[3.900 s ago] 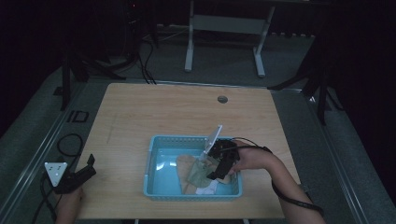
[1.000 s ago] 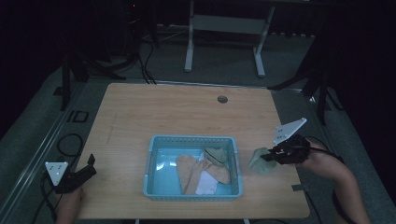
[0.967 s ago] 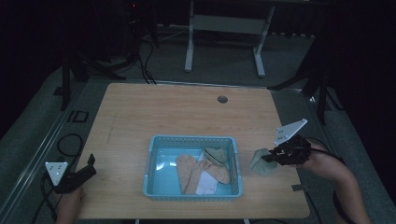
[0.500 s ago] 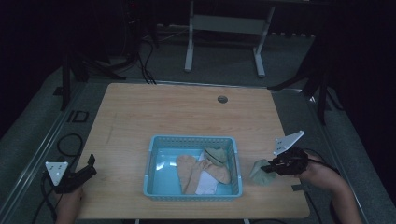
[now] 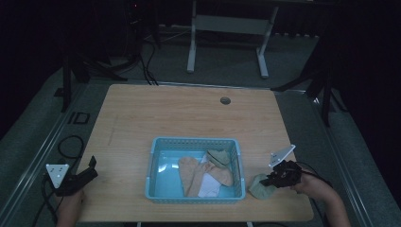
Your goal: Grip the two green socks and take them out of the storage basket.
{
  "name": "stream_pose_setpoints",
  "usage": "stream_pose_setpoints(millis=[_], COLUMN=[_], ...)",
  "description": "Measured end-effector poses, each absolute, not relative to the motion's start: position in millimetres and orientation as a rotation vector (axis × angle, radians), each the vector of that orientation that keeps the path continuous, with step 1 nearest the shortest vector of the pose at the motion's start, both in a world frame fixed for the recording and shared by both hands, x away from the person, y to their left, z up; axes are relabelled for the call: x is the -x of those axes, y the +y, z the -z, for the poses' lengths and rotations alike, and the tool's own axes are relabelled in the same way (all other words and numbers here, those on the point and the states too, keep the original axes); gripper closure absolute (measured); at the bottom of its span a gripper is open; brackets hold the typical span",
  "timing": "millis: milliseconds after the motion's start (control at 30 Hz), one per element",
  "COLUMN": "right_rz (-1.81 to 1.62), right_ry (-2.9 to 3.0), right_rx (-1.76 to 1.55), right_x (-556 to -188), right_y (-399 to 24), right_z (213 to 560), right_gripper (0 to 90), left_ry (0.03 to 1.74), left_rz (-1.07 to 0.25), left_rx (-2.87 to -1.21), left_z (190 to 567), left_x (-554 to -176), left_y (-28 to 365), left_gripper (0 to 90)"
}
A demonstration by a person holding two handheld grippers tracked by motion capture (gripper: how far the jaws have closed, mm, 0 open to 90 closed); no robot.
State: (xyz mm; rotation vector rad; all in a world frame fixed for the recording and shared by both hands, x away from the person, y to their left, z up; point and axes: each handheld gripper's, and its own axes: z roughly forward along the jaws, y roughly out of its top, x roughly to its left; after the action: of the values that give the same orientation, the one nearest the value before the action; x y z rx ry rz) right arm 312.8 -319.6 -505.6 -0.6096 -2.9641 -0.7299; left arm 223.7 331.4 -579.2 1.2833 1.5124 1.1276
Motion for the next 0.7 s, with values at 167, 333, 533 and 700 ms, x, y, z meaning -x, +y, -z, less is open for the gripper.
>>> stream_pose_setpoints(millis=[167,333,533,700], right_rz=[0.74,0.717,0.729,0.763], right_ry=[-2.956,-2.959,-2.985,-3.02], right_rx=[0.645,0.681,0.734,0.757], right_x=[-319,-323,-329,-334], right_y=[-323,-323,-324,-324], right_z=[516,522,508,483], right_gripper=[82.4,78.5,55.3,44.7], left_ry=[1.515,1.516,1.518,1.519], left_rz=[-1.126,-1.127,-1.126,-1.123], left_rx=[-1.284,-1.283,-1.283,-1.282], left_z=[579,579,579,579], left_x=[-224,-224,-224,-224], left_y=[331,331,331,331], left_gripper=[0.4,0.4,0.4,0.4])
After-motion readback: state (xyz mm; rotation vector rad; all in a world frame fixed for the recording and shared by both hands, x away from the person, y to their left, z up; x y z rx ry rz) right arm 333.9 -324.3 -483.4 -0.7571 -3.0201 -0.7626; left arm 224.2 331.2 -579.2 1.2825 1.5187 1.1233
